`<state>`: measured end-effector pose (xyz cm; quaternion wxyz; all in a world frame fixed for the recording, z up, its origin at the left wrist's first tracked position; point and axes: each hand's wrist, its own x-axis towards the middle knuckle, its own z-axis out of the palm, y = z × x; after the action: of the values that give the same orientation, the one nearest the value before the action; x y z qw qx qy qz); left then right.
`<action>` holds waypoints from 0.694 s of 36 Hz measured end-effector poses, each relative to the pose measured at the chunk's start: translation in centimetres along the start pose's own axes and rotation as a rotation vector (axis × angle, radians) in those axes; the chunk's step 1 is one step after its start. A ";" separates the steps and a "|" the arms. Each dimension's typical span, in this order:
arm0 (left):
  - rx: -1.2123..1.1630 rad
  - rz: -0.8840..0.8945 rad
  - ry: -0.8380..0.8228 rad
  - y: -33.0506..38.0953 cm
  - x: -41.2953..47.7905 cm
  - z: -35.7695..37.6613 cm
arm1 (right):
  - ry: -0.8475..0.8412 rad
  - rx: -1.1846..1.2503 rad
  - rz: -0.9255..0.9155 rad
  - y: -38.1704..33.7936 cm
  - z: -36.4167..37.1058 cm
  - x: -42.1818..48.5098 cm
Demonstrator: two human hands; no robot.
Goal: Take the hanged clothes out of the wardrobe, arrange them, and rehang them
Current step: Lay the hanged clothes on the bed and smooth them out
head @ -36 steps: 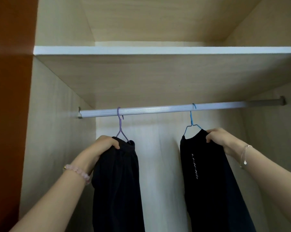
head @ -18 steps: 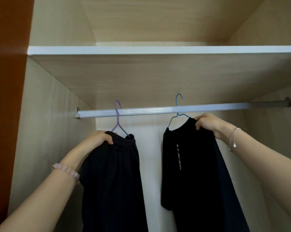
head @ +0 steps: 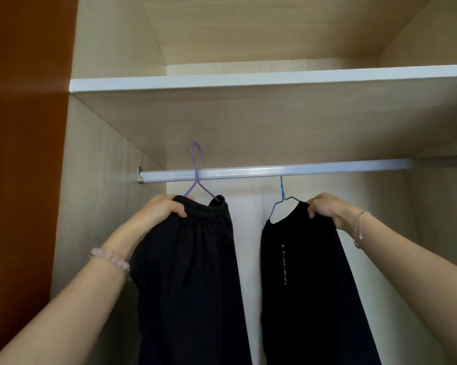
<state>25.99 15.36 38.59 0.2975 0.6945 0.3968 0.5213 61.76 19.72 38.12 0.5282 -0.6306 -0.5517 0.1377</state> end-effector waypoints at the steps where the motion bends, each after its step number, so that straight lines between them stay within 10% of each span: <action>1: -0.009 -0.009 0.003 -0.5 -0.2 0.1 | -0.006 -0.001 0.006 0.4 0.2 -0.2; 25: -0.230 -0.334 -0.036 -19.7 -22.5 5.8 | -0.378 0.350 0.303 18.6 8.9 -29.1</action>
<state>23.63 5.99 9.67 0.4640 0.5897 0.4389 0.4942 54.98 2.90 7.35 0.4901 -0.5684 -0.5077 0.4231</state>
